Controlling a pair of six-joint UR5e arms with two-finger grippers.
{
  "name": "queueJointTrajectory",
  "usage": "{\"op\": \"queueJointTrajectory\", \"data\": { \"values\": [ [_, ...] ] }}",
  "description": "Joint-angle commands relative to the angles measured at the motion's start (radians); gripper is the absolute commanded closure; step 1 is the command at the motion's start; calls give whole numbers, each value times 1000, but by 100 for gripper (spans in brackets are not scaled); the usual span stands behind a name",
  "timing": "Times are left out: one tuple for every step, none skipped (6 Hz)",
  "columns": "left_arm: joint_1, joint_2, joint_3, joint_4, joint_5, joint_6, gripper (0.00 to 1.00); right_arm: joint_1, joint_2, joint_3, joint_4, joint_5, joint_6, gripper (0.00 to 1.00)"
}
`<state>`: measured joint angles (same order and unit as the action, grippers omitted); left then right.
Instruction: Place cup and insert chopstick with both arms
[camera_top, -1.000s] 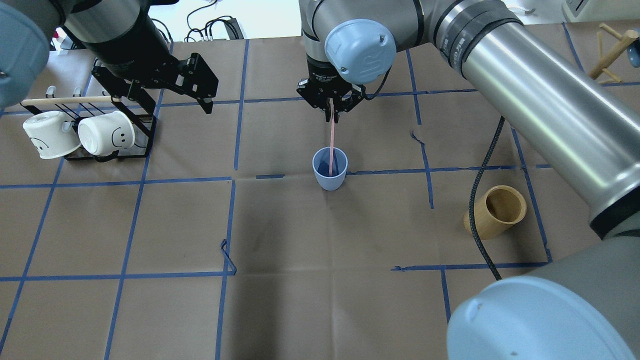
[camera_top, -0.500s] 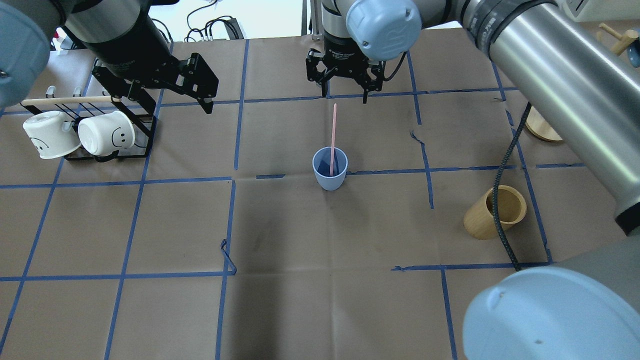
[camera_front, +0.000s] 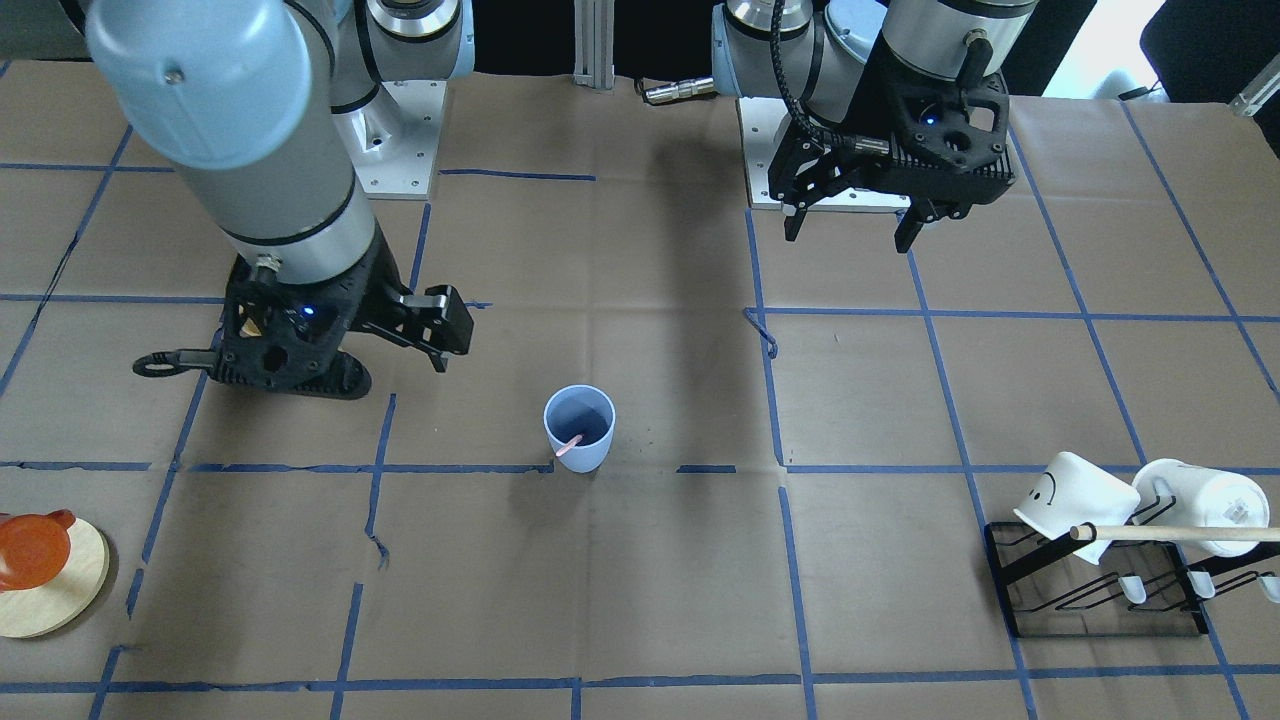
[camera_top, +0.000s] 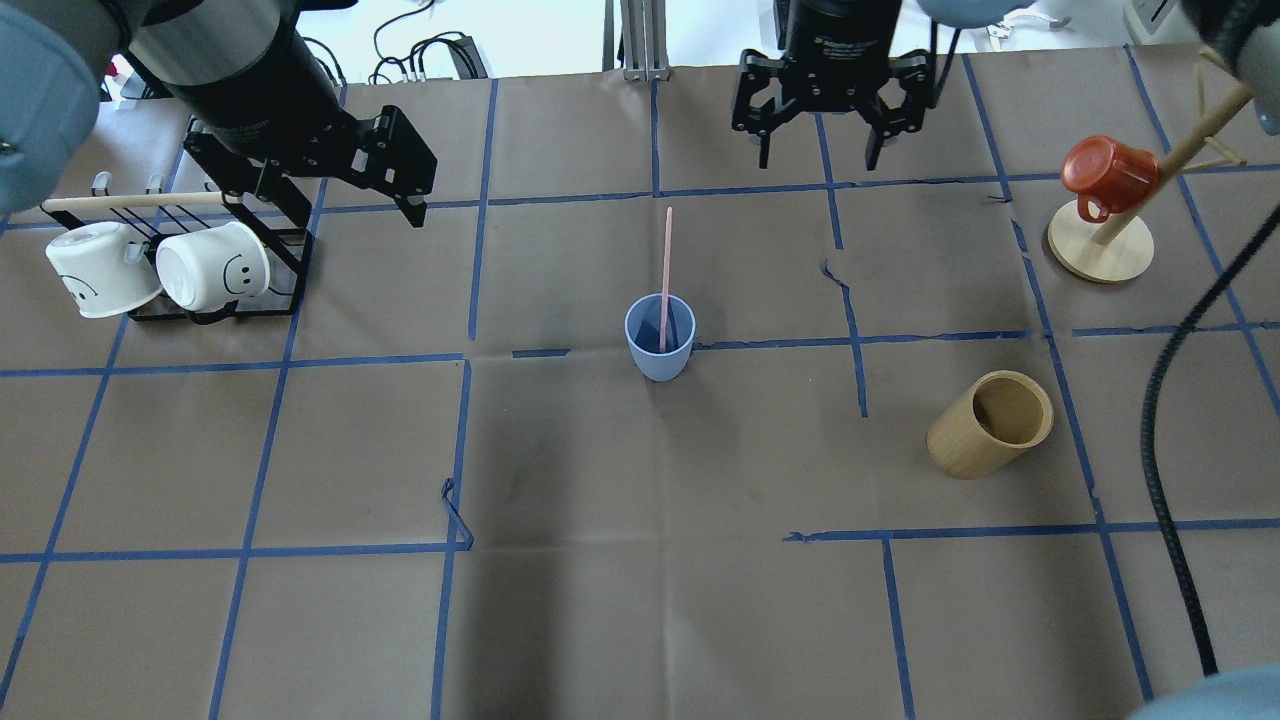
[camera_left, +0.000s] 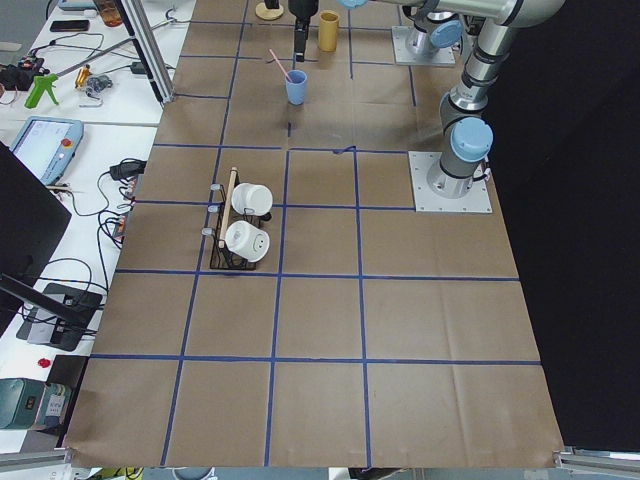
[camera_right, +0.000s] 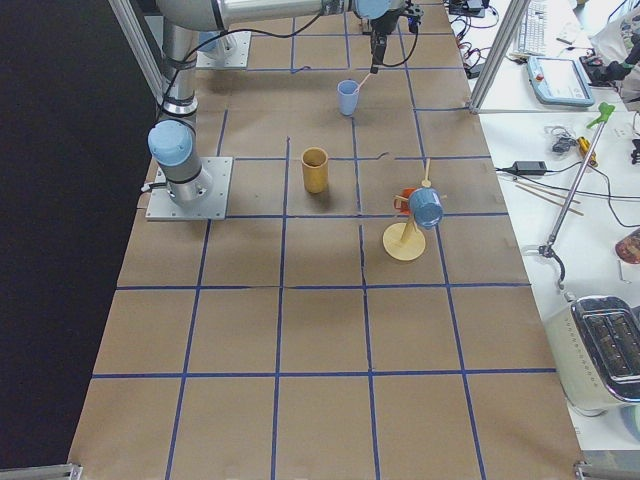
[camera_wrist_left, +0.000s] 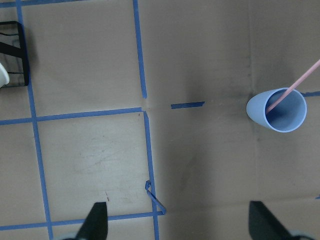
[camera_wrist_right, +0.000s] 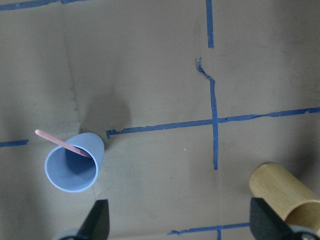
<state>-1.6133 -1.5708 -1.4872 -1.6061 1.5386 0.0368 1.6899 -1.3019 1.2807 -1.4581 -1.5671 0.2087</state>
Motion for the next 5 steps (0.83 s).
{"op": "queueJointTrajectory", "data": {
  "values": [
    [0, 0, 1, 0, 0, 0, 1, -91, -196, 254, -115, 3, -57, 0],
    [0, 0, -1, 0, 0, 0, 1, -101, -215, 273, -131, 1, -54, 0],
    [0, 0, -1, 0, 0, 0, 1, -102, -217, 270, -131, -2, -52, 0],
    [0, 0, -1, 0, 0, 0, 1, -102, -218, 269, -134, 1, -52, 0],
    [0, 0, -1, 0, 0, 0, 1, -104, -218, 269, -136, -1, -52, 0]
  ]
}}
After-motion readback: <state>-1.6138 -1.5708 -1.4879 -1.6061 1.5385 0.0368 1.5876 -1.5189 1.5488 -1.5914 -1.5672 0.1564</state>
